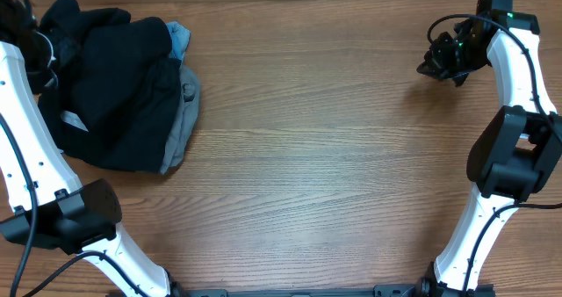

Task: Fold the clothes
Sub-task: 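Lower the folded black shirt onto the left stack with the left gripper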

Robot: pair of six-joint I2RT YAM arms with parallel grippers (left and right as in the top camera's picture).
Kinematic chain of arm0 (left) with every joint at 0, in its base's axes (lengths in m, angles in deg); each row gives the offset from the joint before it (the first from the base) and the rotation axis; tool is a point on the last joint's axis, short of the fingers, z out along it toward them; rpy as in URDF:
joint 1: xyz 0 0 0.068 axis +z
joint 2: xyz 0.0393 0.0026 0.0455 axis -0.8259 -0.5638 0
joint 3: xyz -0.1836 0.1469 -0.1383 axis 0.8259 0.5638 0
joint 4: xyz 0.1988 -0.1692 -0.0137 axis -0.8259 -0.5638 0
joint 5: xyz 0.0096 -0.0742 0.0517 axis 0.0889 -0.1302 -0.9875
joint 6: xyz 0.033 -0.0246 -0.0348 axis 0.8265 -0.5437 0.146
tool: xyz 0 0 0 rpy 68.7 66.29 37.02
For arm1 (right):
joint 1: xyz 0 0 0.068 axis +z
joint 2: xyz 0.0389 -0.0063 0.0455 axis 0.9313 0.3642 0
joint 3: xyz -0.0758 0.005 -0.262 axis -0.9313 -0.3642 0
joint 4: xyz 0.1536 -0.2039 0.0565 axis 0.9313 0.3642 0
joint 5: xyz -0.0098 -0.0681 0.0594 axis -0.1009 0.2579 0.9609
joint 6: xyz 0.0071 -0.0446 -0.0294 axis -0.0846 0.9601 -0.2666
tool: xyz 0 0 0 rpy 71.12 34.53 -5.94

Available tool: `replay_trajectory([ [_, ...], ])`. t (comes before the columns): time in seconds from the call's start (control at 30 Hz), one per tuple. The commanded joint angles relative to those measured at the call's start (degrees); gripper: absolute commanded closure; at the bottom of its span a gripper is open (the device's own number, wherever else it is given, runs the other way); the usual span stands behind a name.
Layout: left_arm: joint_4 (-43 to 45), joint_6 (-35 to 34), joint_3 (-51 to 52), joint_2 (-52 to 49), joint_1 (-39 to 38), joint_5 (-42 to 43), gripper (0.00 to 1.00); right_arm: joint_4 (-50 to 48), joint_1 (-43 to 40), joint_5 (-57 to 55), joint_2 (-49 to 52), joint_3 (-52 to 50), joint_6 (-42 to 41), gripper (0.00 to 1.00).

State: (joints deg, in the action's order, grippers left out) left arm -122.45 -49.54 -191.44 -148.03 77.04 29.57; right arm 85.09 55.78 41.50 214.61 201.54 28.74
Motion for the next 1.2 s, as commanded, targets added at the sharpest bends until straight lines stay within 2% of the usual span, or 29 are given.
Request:
replay_trajectory([
  [0.0, -0.28, -1.05, 6.45, 1.73, -0.37, -1.75, 0.96, 0.44, 0.44, 0.90, -1.14, 1.64, -0.09, 0.96],
  [0.2, -0.31, -1.68, 12.52, 1.79, -0.15, -1.79, 0.96, 1.55, 0.44, 0.90, -1.14, 1.64, -0.07, 0.96],
  [0.23, -0.31, -1.68, 13.11, 1.84, 0.07, -1.97, 0.85, 1.55, 0.44, 0.90, -1.14, 1.64, -0.07, 0.96],
  [0.27, -0.31, -1.62, 13.14, 1.84, 0.11, -1.97, 0.62, 1.55, 0.44, 0.90, -1.14, 1.64, -0.07, 0.96],
  [0.3, -0.31, -1.62, 13.14, 1.95, 0.11, -1.99, 0.10, 1.55, 0.44, 0.90, -1.14, 1.64, -0.07, 0.96],
  [0.33, -0.31, -1.62, 13.14, 2.12, 0.11, -2.25, 0.00, 1.55, 0.44, 0.90, -1.14, 1.64, -0.07, 0.96],
  [0.57, -0.31, -3.21, 13.07, 7.87, 0.11, -11.19, 0.00, 1.42, 0.44, 0.87, -1.14, 1.64, 0.15, 0.96],
  [0.67, -0.31, -3.17, 13.07, 11.43, 0.09, -10.84, 0.00, 1.14, 0.44, 0.87, -1.14, 1.64, 0.15, 0.96],
  [0.7, -0.28, -3.21, 13.07, 12.87, 0.00, -10.86, 0.09, 1.14, 0.44, 0.87, -1.14, 1.64, 0.15, 0.96],
  [0.73, -0.04, -3.21, 13.07, 14.27, -0.02, -10.93, 0.50, 1.14, 0.44, 0.87, -1.14, 1.64, 0.15, 0.96],
  [0.77, 0.72, -3.21, 13.07, 15.15, -0.02, -10.93, 0.82, 1.09, 0.44, 0.87, -1.14, 1.64, 0.15, 0.96],
  [0.8, 1.68, -3.21, 13.07, 15.78, -0.02, -10.97, 0.96, 0.98, 0.44, 0.87, -1.14, 1.64, 0.15, 0.96],
  [0.93, 4.92, -3.19, 15.23, 14.12, -0.72, -11.56, 0.96, 0.70, 0.44, 0.87, -1.14, 1.64, 0.15, 0.96],
  [1.17, 13.44, -3.19, 31.58, 9.05, -2.29, -14.34, 0.96, 0.90, 0.44, 0.87, -1.14, 1.64, 0.15, 0.96],
])
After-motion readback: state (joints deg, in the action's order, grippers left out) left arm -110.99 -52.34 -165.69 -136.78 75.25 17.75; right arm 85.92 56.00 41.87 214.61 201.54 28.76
